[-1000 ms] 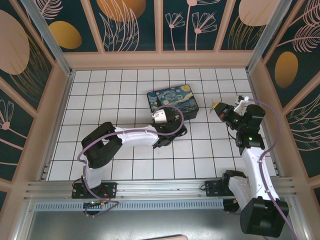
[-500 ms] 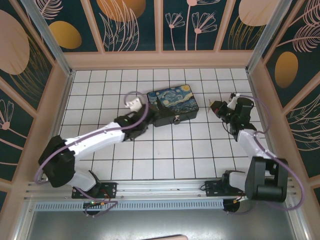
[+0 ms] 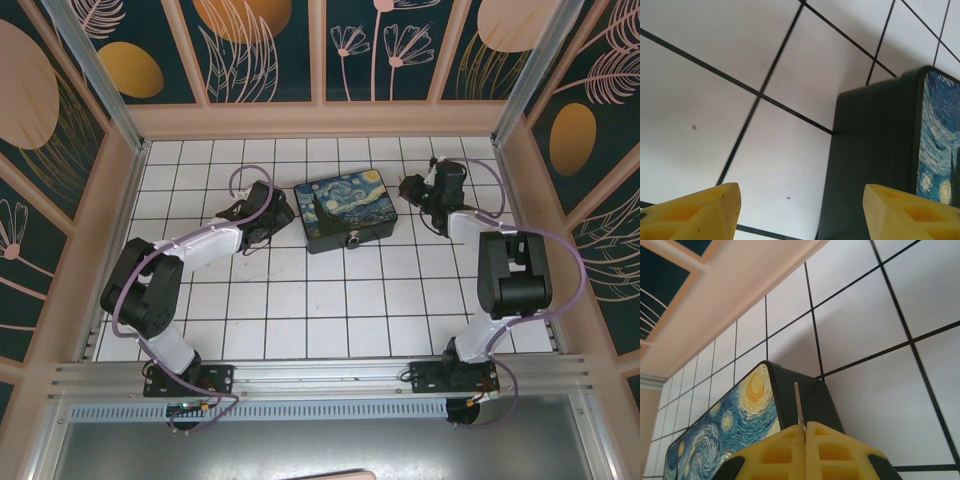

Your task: Unlock the padlock with the key

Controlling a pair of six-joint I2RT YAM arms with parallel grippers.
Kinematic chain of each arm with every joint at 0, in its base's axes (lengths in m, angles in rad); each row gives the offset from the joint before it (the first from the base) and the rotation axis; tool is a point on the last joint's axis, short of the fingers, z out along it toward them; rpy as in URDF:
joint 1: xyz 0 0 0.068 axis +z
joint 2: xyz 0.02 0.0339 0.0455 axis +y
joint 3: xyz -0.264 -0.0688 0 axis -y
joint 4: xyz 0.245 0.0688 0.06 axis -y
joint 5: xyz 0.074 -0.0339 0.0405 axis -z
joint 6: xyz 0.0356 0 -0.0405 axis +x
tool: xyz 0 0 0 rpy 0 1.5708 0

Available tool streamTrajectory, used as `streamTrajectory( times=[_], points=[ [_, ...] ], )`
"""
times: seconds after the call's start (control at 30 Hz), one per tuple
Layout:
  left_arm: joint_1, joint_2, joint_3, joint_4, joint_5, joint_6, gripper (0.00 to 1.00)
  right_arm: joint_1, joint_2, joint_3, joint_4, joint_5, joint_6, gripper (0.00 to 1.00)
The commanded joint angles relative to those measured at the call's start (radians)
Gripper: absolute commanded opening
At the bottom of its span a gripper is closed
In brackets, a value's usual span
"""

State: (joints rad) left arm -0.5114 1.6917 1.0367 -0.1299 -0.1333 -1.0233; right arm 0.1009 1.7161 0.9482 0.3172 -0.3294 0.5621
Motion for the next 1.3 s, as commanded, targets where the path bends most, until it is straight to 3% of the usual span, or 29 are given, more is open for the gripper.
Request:
streamTrajectory(
  times=[0.0,0.2,0.47,0.6,0.8,0.9,1.03,1.27],
  points=[
    [0.013,-0.015,0.03,0.024,0.036,0.047,0.65,0.018,0.02,0.011,-0.019,0.003,-0.018,0.0],
    [0.006,-0.116,0.013,-0.056,0.012,0.152,0.63,0.093,-0.034,-0.051,-0.014,-0.02,0.011,0.0],
    [-0.07,-0.282,-0.006,-0.171,-0.03,0.213,0.62,0.207,-0.137,-0.168,0.012,-0.012,0.107,0.0],
    [-0.168,-0.329,-0.048,-0.227,-0.04,0.193,0.61,0.249,-0.218,-0.217,0.009,0.012,0.153,0.0],
    [-0.369,-0.354,-0.157,-0.277,-0.218,0.049,0.62,0.213,-0.268,-0.188,-0.117,0.06,0.101,0.0],
    [-0.462,-0.323,-0.187,-0.24,-0.284,0.033,0.63,0.179,-0.293,-0.177,-0.148,0.065,0.084,0.0],
    [-0.561,-0.144,-0.1,-0.251,-0.375,0.013,0.63,0.13,-0.321,-0.179,-0.145,0.038,0.085,0.0],
    [-0.579,0.015,-0.01,-0.219,-0.515,-0.114,0.67,0.107,-0.386,-0.2,-0.152,0.024,0.078,0.0]
  ],
)
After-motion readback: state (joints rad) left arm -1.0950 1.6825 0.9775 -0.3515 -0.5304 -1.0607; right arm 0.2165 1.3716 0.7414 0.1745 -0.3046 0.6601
